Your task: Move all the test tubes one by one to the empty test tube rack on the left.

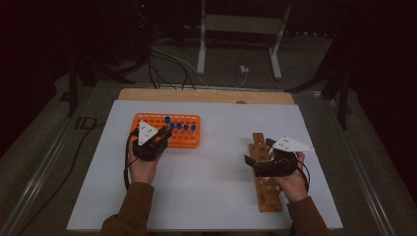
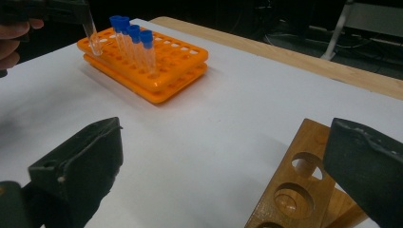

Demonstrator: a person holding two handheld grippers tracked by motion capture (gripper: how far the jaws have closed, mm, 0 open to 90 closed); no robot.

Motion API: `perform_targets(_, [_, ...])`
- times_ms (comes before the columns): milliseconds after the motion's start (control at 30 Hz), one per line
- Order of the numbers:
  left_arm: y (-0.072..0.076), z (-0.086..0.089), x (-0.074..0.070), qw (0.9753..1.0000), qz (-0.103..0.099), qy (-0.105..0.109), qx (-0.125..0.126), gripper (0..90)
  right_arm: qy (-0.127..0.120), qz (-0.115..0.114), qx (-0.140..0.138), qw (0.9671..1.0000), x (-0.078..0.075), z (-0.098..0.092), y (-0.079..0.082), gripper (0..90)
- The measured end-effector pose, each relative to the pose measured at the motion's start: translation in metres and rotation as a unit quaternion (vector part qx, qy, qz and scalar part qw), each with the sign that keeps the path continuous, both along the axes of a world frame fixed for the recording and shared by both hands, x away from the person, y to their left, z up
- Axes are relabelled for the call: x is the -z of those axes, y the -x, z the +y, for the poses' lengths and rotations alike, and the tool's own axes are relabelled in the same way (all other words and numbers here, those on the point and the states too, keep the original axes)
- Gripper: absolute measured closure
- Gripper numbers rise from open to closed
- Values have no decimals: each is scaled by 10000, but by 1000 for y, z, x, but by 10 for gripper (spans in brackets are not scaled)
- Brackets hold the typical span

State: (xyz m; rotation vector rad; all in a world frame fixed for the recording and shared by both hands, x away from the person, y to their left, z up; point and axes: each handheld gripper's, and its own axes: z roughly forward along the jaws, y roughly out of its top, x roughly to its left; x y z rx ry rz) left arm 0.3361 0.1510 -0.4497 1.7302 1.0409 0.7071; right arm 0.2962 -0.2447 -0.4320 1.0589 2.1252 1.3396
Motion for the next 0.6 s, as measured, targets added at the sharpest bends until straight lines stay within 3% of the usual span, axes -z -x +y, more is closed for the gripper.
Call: perform_targets(600, [-21,4,16,9992,105,-156,-345,770,-60,3,14,10000,1,-2,0,3])
